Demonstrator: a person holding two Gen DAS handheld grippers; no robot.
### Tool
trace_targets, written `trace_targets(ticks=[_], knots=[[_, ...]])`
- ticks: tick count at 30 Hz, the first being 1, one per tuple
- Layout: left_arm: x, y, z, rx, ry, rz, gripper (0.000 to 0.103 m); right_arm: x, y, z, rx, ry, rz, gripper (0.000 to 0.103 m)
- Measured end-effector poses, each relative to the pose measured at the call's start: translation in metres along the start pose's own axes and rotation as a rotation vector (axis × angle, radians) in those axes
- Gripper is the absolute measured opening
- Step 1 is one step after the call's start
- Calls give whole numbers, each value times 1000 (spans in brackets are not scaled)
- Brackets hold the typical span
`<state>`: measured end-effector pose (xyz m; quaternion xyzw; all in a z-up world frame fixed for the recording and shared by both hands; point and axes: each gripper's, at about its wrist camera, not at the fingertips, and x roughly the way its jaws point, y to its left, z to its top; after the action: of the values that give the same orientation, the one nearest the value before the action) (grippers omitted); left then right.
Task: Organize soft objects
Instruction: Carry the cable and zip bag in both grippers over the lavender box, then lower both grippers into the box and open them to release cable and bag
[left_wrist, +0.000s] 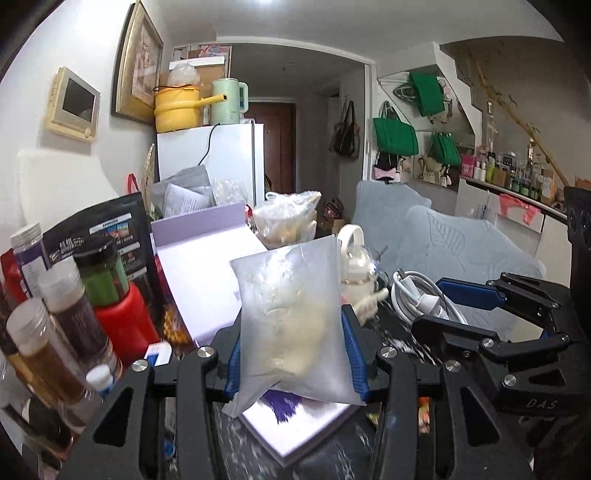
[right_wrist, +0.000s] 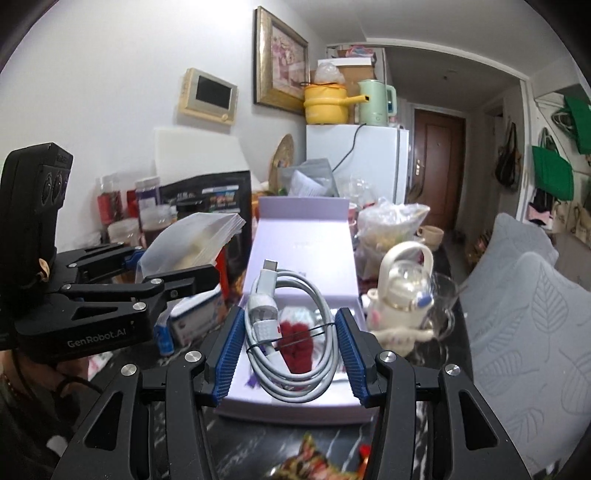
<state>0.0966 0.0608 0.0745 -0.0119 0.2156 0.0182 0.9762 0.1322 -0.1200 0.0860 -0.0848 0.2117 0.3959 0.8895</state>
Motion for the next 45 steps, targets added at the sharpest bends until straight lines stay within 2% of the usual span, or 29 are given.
trace_targets(ticks=[10, 16, 27, 45], knots=[[36, 16, 31, -18, -55, 33, 45, 39, -17, 30, -5, -41, -6, 49], [61, 23, 38, -30, -46, 69, 45, 66, -28, 37, -2, -40, -2, 49], [116, 36, 15, -37, 77, 113, 45, 115, -45, 34, 5, -13, 22, 50], [181, 40, -22, -11, 266, 167, 45, 172, -53, 1, 26, 185, 31, 50]])
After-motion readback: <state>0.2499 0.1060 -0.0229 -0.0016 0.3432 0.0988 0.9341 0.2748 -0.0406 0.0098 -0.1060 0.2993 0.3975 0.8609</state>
